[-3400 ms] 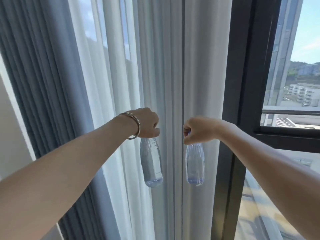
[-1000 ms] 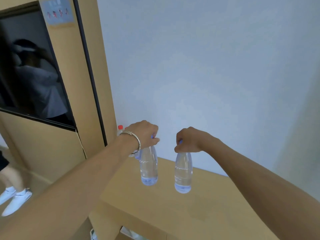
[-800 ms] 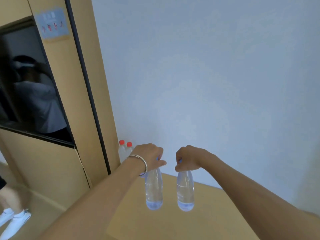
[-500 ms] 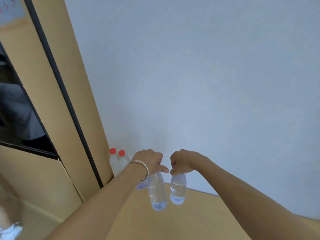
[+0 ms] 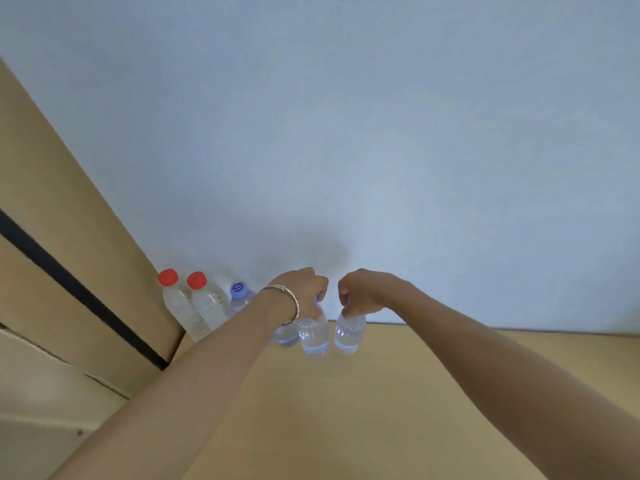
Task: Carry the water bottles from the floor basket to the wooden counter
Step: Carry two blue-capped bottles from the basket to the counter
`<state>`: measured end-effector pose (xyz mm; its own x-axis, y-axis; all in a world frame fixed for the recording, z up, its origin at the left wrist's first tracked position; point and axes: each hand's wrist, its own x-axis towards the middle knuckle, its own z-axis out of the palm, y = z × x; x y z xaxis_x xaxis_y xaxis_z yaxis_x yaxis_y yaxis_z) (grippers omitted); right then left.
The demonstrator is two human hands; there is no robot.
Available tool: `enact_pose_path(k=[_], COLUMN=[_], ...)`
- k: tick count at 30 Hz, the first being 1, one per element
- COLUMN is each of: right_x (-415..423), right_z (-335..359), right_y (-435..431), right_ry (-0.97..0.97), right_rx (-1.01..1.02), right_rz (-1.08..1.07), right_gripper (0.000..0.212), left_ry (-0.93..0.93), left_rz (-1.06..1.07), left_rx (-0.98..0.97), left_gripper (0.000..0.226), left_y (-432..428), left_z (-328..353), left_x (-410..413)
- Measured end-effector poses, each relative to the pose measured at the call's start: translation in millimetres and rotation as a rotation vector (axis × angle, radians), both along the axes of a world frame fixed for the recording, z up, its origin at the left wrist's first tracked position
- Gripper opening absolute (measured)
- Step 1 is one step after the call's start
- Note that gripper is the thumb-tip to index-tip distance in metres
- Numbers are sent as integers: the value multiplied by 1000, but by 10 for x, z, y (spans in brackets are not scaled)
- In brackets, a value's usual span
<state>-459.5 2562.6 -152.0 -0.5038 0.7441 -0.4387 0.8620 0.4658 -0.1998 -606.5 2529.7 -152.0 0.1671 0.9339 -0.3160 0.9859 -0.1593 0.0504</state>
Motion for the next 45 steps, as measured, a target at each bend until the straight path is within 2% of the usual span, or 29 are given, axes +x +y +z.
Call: enact_pose_path(k=[7,18,23,45], right_x=[-237,-540,-568,-422], right_z=[-353,-415,-465,-463], right_y=[165,279,288,188], right_ry=[-18,-5,-63,70], right_rx=[-36,-74,-39,-13], right_rz=[-120,-127,-149,-319], right_gripper=[28,29,28,37], left_ry=[82,68,41,59], left_rz=[-165,-219,-150,-4], left_rx=[-10,-61,-56,-26], left_gripper=[22,22,35,37], left_y=[270,439,449,392], left_z=[-400,-539,-601,-640], left_x=[-139,-297,-342,-184])
